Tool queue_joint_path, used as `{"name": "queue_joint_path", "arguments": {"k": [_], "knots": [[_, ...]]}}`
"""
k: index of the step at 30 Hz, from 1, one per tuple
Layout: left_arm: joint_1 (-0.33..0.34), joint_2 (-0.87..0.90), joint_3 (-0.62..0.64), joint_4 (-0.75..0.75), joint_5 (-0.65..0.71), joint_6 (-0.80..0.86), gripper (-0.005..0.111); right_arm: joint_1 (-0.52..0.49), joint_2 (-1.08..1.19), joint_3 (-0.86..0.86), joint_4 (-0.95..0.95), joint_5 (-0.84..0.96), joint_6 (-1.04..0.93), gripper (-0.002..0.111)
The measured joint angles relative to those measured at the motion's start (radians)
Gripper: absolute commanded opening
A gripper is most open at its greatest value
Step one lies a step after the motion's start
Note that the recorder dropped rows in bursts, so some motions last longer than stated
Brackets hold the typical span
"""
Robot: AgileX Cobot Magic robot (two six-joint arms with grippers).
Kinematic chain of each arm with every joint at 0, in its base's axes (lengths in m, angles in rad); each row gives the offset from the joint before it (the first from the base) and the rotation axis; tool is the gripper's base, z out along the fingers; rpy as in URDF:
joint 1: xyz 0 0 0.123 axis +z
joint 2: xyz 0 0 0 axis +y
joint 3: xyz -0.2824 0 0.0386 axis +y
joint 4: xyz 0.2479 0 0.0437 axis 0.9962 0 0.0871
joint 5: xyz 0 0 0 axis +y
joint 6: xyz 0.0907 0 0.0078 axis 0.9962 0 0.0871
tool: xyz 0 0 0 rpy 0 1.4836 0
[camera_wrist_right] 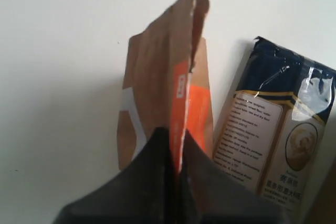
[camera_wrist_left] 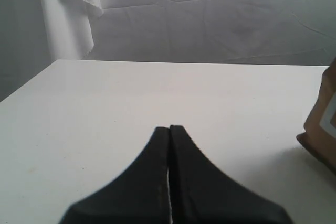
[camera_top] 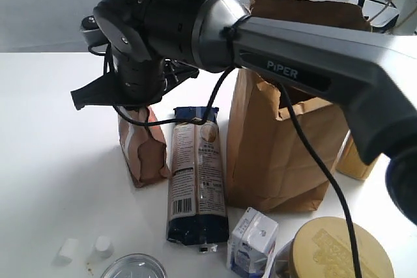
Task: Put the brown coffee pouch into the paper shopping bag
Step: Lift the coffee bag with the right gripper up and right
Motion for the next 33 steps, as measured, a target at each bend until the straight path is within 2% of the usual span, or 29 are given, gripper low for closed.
{"name": "queue_joint_path", "arguments": {"k": [13,24,27,30,33], "knots": [[0.0,0.0,0.0,0.0,0.0,0.0,0.0,0.082,-0.269,0.002,-0.021,-0.05,-0.049,0.0],[0.0,0.0,0.0,0.0,0.0,0.0,0.0,0.087,-0.555,0.002,-0.102,0.059,-0.069,0.0],[0.0,0.0,0.0,0.0,0.0,0.0,0.0,0.087,-0.627,0.002,-0.156,0.101,-0.072,0.0],[0.0,0.0,0.0,0.0,0.0,0.0,0.0,0.089,-0.713,0.002,-0.33,0.231,-0.072,0.0],[0.0,0.0,0.0,0.0,0.0,0.0,0.0,0.082,-0.738,0.002,-0.431,0.256,-0.084,0.0]]}}
